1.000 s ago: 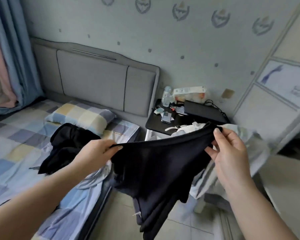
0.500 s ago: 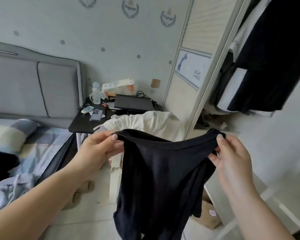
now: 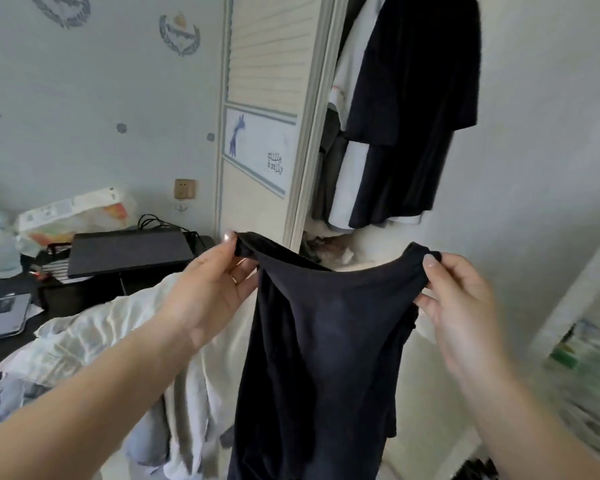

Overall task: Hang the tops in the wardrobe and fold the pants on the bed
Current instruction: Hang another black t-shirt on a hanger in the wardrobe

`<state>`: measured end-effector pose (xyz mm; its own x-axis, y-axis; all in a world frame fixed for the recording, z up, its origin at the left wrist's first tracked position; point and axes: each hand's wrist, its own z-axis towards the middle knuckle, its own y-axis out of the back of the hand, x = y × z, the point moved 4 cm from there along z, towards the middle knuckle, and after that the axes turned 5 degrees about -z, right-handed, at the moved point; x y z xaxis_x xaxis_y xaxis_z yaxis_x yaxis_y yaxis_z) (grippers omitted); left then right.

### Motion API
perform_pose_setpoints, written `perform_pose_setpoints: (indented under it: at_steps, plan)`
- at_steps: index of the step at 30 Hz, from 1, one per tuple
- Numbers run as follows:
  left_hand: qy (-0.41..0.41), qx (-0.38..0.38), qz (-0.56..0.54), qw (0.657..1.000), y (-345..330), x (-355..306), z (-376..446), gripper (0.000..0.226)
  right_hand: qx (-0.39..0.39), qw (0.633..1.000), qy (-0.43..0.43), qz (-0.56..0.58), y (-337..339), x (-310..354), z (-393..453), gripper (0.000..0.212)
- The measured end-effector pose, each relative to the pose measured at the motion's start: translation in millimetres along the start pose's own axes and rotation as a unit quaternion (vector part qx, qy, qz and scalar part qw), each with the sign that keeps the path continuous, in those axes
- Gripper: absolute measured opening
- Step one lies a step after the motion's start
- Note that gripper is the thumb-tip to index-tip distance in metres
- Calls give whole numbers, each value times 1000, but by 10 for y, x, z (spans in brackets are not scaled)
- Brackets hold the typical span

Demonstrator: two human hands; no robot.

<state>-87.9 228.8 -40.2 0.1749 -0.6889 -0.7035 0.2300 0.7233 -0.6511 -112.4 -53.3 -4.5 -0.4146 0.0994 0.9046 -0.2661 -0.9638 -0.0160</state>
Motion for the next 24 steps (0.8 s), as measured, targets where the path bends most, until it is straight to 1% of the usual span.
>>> perform_pose_setpoints:
  at_steps: [3, 8, 11, 13, 17, 21, 24]
  plan:
    - [31, 26, -36, 999, 15, 25, 617, 28, -54, 998, 1, -40, -44, -62, 332, 12]
    - [81, 108, -63, 989, -254, 83, 1631, 25, -156, 978, 15, -137, -69, -26, 908, 8]
    - [107, 160, -60, 979, -611, 164, 2089, 26, -193, 967, 40, -164, -37, 73, 1230, 16]
    - [128, 185, -60, 973, -874, 279, 2327, 28, -210, 959, 61, -178, -8, 187, 1444, 18]
    - [148, 175, -91, 969, -1314, 453, 2746, 29, -230, 942, 110, -217, 76, 436, 1883, 14]
    - [126, 197, -105, 967, -1822, 497, 3147, 33, -249, 928, 125, -249, 237, 613, 2370, 9]
    - [105, 193, -100, 970, -2115, 502, 3396, 34, -262, 917, 132, -271, 350, 715, 2660, 8]
